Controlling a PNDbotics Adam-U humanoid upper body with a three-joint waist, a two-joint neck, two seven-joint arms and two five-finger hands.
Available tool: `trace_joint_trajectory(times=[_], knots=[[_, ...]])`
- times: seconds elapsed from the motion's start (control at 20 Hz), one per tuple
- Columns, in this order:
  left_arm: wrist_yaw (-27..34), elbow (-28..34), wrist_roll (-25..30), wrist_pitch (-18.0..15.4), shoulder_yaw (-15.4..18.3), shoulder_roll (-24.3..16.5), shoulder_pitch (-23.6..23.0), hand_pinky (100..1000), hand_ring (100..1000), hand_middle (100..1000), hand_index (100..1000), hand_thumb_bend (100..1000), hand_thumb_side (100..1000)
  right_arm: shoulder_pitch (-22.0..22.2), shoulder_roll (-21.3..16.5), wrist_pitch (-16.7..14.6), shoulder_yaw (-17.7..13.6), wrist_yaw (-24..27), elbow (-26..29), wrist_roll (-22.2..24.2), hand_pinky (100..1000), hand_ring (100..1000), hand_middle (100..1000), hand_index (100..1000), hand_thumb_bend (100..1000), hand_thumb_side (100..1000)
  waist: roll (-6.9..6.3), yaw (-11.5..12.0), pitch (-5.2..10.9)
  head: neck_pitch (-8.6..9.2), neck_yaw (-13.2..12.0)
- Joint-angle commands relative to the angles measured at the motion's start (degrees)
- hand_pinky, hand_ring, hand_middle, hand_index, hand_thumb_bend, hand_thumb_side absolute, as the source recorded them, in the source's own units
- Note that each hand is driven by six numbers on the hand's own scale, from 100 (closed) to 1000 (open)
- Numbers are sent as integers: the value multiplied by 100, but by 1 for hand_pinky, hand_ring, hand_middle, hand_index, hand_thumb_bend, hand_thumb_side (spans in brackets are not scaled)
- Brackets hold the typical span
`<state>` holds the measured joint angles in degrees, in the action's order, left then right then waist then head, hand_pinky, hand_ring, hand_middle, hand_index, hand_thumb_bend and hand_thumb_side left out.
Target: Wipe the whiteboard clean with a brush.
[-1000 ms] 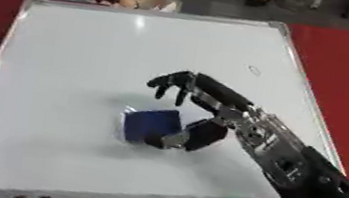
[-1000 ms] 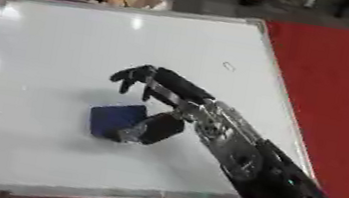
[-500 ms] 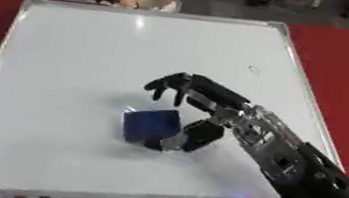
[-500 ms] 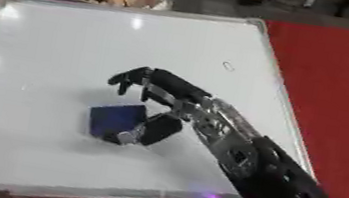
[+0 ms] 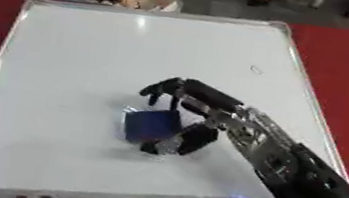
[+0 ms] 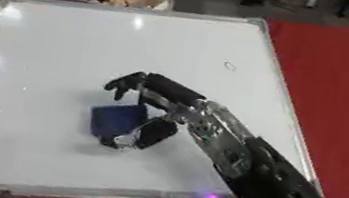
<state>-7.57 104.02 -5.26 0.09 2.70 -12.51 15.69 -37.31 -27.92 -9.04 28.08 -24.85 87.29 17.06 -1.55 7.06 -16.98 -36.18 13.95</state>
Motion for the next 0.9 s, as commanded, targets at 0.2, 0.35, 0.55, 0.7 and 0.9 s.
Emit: trace_joint_trajectory(times=[0.2,0.35,0.55,0.7,0.9], knots=[[16,67,20,-15,-4,-15,78,415,582,515,642,318,909,-108,18,-23,20,-129,-3,-17,544,788,629,893,477,507,-7,12,78,-12,29],[17,67,22,-16,-5,-14,77,415,582,515,642,317,910,-107,39,-22,41,-178,-21,-50,530,774,611,889,429,484,-7,16,75,-17,35],[17,67,22,-16,-4,-13,77,415,582,514,642,317,910,-100,52,-17,54,-248,-36,-107,515,759,596,884,392,464,-1,18,76,-25,36],[17,67,22,-16,-2,-13,75,415,582,514,642,317,910,-92,55,4,54,-337,-58,-146,498,741,576,879,357,445,3,17,76,-29,36],[16,68,23,-15,-2,-10,76,415,581,514,643,317,910,-91,70,20,63,-454,-75,-199,488,726,562,874,339,437,6,12,73,-34,42]])
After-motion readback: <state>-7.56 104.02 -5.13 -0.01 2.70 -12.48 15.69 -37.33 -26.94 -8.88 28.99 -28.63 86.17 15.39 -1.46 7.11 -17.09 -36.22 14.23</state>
